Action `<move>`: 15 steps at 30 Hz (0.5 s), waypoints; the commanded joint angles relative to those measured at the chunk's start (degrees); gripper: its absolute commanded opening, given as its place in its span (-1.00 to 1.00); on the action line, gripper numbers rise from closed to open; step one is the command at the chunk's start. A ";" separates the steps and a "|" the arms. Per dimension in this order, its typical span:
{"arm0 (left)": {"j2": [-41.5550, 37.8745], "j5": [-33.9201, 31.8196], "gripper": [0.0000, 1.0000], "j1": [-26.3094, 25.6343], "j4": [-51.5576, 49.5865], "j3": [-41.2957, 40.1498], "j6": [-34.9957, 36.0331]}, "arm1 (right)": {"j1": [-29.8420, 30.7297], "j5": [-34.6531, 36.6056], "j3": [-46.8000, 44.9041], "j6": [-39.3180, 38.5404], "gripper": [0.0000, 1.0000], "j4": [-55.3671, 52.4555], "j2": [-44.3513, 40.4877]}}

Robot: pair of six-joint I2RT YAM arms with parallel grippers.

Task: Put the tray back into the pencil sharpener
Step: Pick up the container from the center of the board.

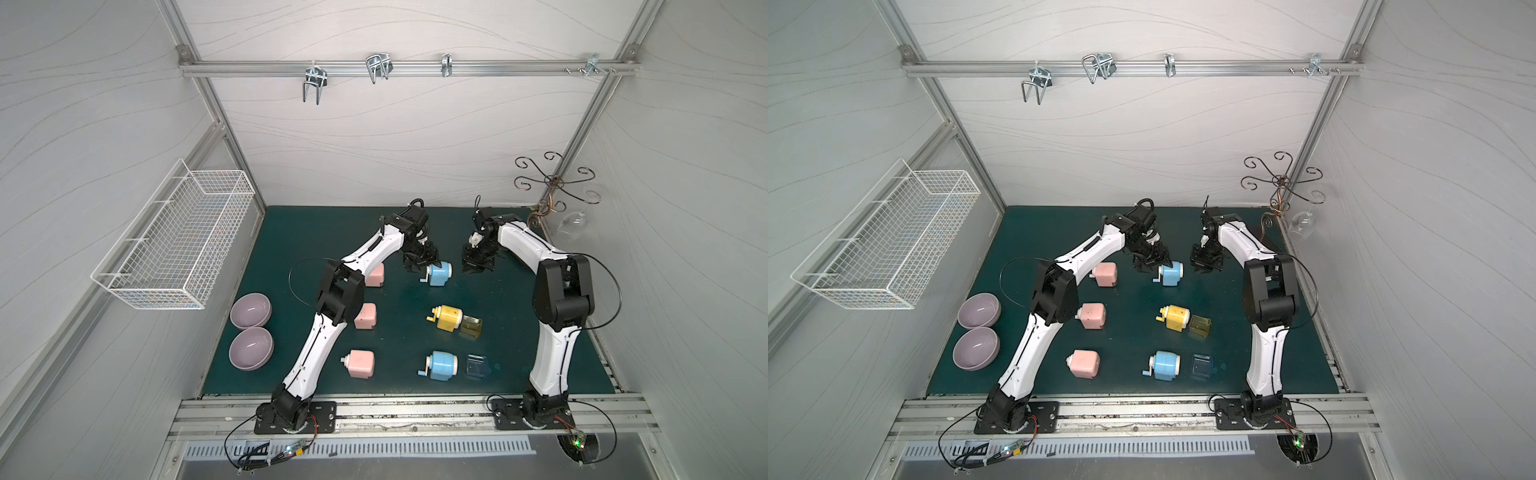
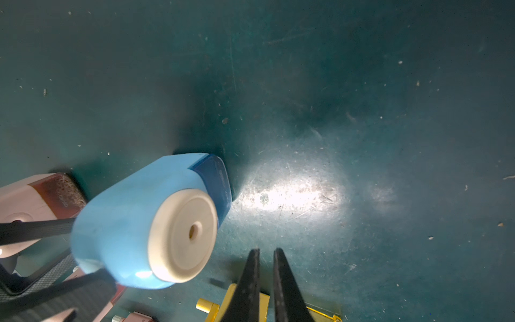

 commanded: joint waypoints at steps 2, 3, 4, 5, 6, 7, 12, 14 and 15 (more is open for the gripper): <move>-0.58 -0.67 0.46 -0.19 -0.03 0.93 1.07 | -0.09 0.60 -0.89 -1.11 -0.70 -1.26 -2.97; -0.64 -0.50 0.46 -0.23 0.06 0.84 1.11 | -0.19 0.59 -1.04 -1.04 -0.69 -1.12 -3.14; -0.87 -0.39 0.47 -0.23 0.11 0.84 1.07 | -0.26 0.55 -1.24 -1.12 -0.68 -0.98 -3.25; -1.04 -0.39 0.47 -0.21 0.24 0.84 1.11 | -0.21 0.46 -1.40 -1.06 -0.68 -0.94 -3.33; -1.22 -0.30 0.47 -0.22 0.27 0.86 1.11 | -0.19 0.37 -1.60 -1.06 -0.67 -0.98 -3.42; -1.45 -0.22 0.47 -0.23 0.37 0.76 1.20 | -0.23 0.37 -1.72 -1.12 -0.66 -0.90 -3.55; -3.37 0.16 0.48 -0.23 1.16 -0.43 1.07 | -0.18 -0.07 -2.28 -1.03 -0.65 -1.35 -4.45; -4.65 0.18 0.49 -0.16 1.70 -1.35 0.80 | -0.25 0.40 -2.30 -1.23 -0.64 -2.08 -5.01; -5.23 0.06 0.49 -0.22 1.99 -2.06 0.68 | -0.30 0.67 -2.39 -1.19 -0.64 -2.29 -5.37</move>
